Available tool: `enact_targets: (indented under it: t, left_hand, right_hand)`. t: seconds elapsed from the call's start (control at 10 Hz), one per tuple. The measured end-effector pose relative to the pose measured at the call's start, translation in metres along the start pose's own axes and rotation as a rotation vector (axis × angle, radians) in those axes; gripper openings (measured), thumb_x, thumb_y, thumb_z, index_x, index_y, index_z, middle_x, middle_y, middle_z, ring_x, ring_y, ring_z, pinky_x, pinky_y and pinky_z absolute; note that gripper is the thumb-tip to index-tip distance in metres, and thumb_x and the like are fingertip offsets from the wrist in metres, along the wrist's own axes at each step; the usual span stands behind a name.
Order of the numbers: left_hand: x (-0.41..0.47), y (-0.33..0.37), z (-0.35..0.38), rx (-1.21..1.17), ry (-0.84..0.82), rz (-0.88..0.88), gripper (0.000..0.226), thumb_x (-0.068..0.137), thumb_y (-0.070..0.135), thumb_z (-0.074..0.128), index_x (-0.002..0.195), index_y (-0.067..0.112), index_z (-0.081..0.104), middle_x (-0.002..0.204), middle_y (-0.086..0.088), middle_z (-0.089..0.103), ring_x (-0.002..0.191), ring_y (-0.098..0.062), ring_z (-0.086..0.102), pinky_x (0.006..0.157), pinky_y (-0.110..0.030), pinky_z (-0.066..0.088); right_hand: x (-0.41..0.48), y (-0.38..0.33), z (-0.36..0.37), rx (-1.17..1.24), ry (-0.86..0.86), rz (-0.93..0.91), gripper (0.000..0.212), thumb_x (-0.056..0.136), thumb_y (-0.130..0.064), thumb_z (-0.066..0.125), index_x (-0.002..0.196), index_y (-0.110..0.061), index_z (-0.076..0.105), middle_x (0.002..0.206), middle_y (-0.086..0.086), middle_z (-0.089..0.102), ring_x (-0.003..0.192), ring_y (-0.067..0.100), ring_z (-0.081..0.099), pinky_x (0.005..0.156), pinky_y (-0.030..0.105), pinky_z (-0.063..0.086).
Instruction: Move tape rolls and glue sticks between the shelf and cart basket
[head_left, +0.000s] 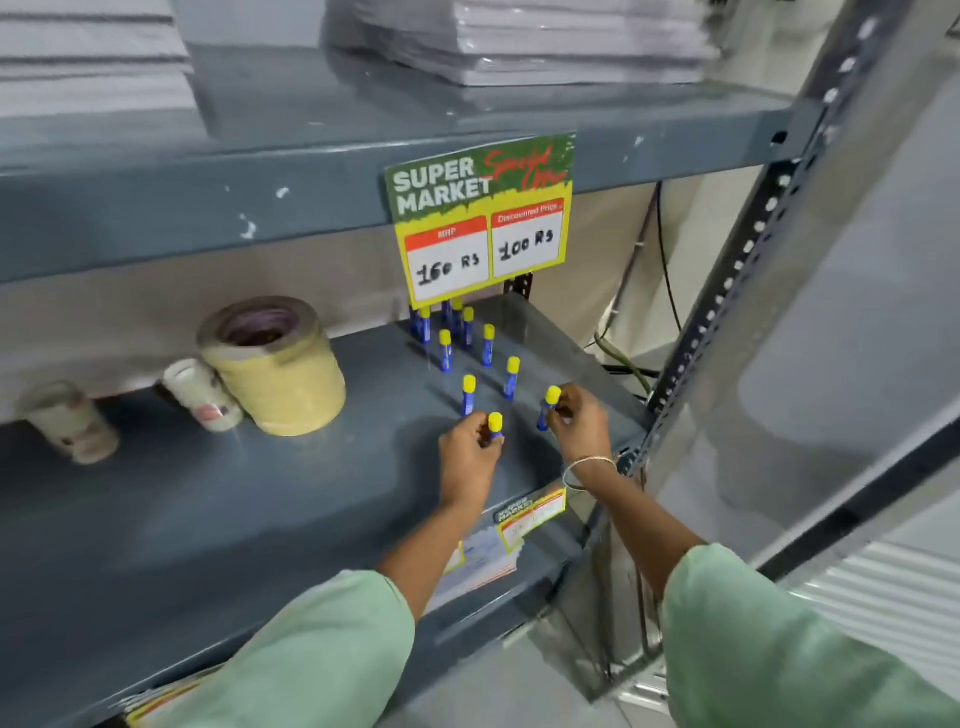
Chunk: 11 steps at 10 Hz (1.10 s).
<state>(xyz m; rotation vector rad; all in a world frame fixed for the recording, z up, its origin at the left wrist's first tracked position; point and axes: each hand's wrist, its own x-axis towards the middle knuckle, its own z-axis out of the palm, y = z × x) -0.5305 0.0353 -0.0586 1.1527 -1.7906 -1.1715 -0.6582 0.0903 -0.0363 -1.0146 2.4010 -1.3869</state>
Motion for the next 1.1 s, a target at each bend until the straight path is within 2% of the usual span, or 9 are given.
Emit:
enact_targets:
  t: [0.1,0.2,0.4,0.5,0.7,0.8,0.9,1.0,1.1]
  left_hand:
    - [0.003,-0.005,0.003,0.027,0.036,0.006,0.006,0.077,-0.005,0.067,0.075,-0.001,0.062,0.072,-0.025,0.068,0.061,-0.016,0.047,0.063,-0.029,0.042]
    - [0.005,-0.007,0.004,0.024,0.052,0.006,0.005,0.077,-0.004,0.068,0.078,-0.001,0.064,0.074,-0.024,0.069,0.061,-0.016,0.049,0.064,-0.03,0.044]
    - [0.006,-0.01,0.009,0.001,0.069,-0.004,0.006,0.08,-0.002,0.067,0.086,-0.002,0.067,0.08,-0.024,0.072,0.066,-0.022,0.059,0.072,-0.044,0.055]
    - [0.005,-0.01,0.01,-0.008,0.074,-0.006,0.01,0.081,-0.001,0.067,0.091,0.0,0.067,0.082,-0.022,0.073,0.075,-0.033,0.068,0.076,-0.045,0.056]
    - [0.004,-0.011,0.008,-0.019,0.045,-0.016,0.029,0.076,-0.006,0.07,0.103,0.003,0.064,0.09,-0.02,0.072,0.082,-0.028,0.068,0.079,-0.036,0.057]
    - [0.0,-0.009,0.002,-0.055,0.052,-0.023,0.046,0.073,-0.01,0.072,0.114,0.002,0.058,0.101,-0.022,0.067,0.089,-0.029,0.065,0.083,-0.038,0.058]
    - [-0.001,-0.014,-0.002,-0.062,0.072,-0.013,0.05,0.07,-0.011,0.073,0.116,0.001,0.057,0.108,-0.021,0.063,0.09,-0.024,0.06,0.083,-0.037,0.056]
    - [-0.003,-0.016,-0.01,-0.075,0.073,-0.005,0.052,0.069,-0.011,0.074,0.116,0.001,0.056,0.117,-0.02,0.06,0.097,-0.021,0.057,0.082,-0.033,0.053]
    - [-0.007,-0.012,-0.015,-0.061,0.06,-0.018,0.053,0.07,-0.008,0.075,0.118,0.001,0.055,0.12,-0.018,0.058,0.107,-0.029,0.059,0.086,-0.037,0.054]
  right_hand:
    - [0.004,0.003,0.009,0.007,-0.039,-0.004,0.012,0.083,0.011,0.058,0.095,0.012,0.059,0.094,0.03,0.068,0.088,0.038,0.064,0.079,0.044,0.051]
    - [0.005,0.005,0.014,-0.023,-0.054,-0.022,0.011,0.083,0.01,0.059,0.095,0.011,0.059,0.091,0.03,0.068,0.086,0.038,0.064,0.079,0.045,0.051]
    - [0.005,0.011,0.018,-0.079,-0.069,-0.033,0.006,0.083,0.006,0.062,0.086,0.01,0.057,0.081,0.029,0.065,0.07,0.023,0.051,0.067,0.036,0.045]
    - [0.008,0.011,0.019,-0.096,-0.083,-0.013,0.009,0.082,0.005,0.063,0.089,0.009,0.059,0.082,0.026,0.065,0.073,0.031,0.054,0.075,0.046,0.05]
    - [0.01,0.012,0.02,-0.092,-0.109,0.013,0.016,0.083,0.004,0.064,0.098,0.007,0.06,0.094,0.028,0.069,0.088,0.04,0.063,0.082,0.046,0.052]
    - [0.008,0.01,0.019,-0.065,-0.13,0.025,0.022,0.082,0.006,0.065,0.103,0.007,0.06,0.097,0.027,0.069,0.09,0.039,0.065,0.084,0.042,0.053]
    - [0.008,0.011,0.017,-0.041,-0.136,0.033,0.026,0.081,0.008,0.065,0.107,0.007,0.06,0.099,0.027,0.07,0.092,0.038,0.066,0.085,0.04,0.052]
    - [0.006,0.01,0.018,-0.009,-0.138,0.032,0.036,0.079,0.009,0.066,0.114,0.006,0.057,0.105,0.026,0.069,0.098,0.038,0.065,0.088,0.038,0.051]
    - [0.0,0.008,0.013,0.032,-0.146,0.076,0.064,0.076,0.001,0.074,0.133,0.002,0.043,0.131,0.021,0.055,0.12,0.035,0.054,0.102,0.037,0.047]
